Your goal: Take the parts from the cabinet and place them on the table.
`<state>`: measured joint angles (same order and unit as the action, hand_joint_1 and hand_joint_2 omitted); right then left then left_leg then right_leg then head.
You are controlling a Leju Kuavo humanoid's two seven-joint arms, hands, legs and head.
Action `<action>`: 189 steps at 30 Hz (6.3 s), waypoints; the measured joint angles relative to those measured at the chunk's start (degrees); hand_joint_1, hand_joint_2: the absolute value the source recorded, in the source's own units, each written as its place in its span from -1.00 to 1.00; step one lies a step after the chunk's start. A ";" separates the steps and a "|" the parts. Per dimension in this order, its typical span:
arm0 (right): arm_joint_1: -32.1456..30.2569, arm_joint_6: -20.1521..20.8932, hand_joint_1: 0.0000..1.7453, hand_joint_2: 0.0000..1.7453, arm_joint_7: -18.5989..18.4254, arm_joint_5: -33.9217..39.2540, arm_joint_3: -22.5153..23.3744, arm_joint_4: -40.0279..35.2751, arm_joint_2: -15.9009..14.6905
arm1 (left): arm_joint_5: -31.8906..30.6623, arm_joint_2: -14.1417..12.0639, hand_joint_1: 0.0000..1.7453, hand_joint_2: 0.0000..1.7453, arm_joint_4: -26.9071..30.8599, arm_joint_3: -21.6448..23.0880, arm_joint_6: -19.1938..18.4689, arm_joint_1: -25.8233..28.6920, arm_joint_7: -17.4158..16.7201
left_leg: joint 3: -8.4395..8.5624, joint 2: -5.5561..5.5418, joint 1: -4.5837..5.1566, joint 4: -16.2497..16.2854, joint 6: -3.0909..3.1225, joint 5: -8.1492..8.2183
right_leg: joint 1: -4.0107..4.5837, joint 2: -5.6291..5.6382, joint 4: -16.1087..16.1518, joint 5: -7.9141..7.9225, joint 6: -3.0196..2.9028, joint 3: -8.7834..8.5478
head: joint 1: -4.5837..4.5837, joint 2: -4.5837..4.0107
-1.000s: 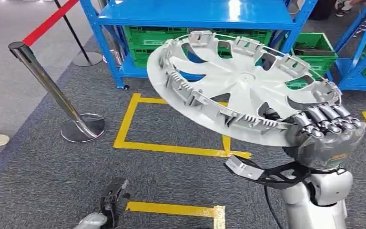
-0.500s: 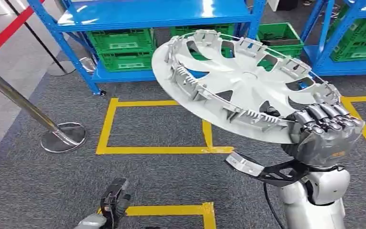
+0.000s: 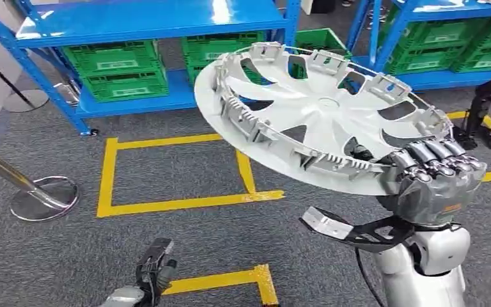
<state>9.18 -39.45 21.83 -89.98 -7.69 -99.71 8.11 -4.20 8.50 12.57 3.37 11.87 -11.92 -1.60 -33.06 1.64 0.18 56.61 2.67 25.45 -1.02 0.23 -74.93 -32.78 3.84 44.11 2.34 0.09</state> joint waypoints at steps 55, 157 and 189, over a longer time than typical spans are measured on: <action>1.45 -0.07 1.00 1.00 -0.94 0.00 -0.37 1.44 -2.45 | -1.18 -0.11 -1.00 -1.00 0.00 0.02 0.18 -0.80 -0.42 | 0.61 -5.08 -0.20 1.13 -1.59 1.65 | -0.29 7.86 16.62 8.73 -1.48 -7.31 | 0.31 0.00; 1.41 -0.09 1.00 1.00 4.18 0.00 -0.87 1.90 -4.20 | -2.01 -0.07 -1.00 -1.00 -0.02 -0.15 2.01 -0.39 -2.08 | -0.67 -1.34 -0.09 1.43 -2.45 1.30 | -0.06 -0.38 16.01 7.07 -2.19 -8.26 | -0.02 0.00; 0.62 -0.09 1.00 1.00 5.68 0.00 0.04 1.20 -3.04 | -2.12 -0.09 -1.00 -1.00 0.00 -0.20 2.08 -0.11 -1.60 | -0.49 -1.73 0.58 4.96 -1.15 1.89 | 0.48 0.45 15.10 5.90 -3.58 -9.08 | 0.13 0.00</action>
<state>9.80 -39.54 27.52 -89.99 -7.65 -98.51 5.07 -6.32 8.41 12.57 3.17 13.94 -12.02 -3.19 -33.55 -0.09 0.76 61.57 1.52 27.33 -0.54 0.68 -59.83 -26.87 0.26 35.03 2.47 0.09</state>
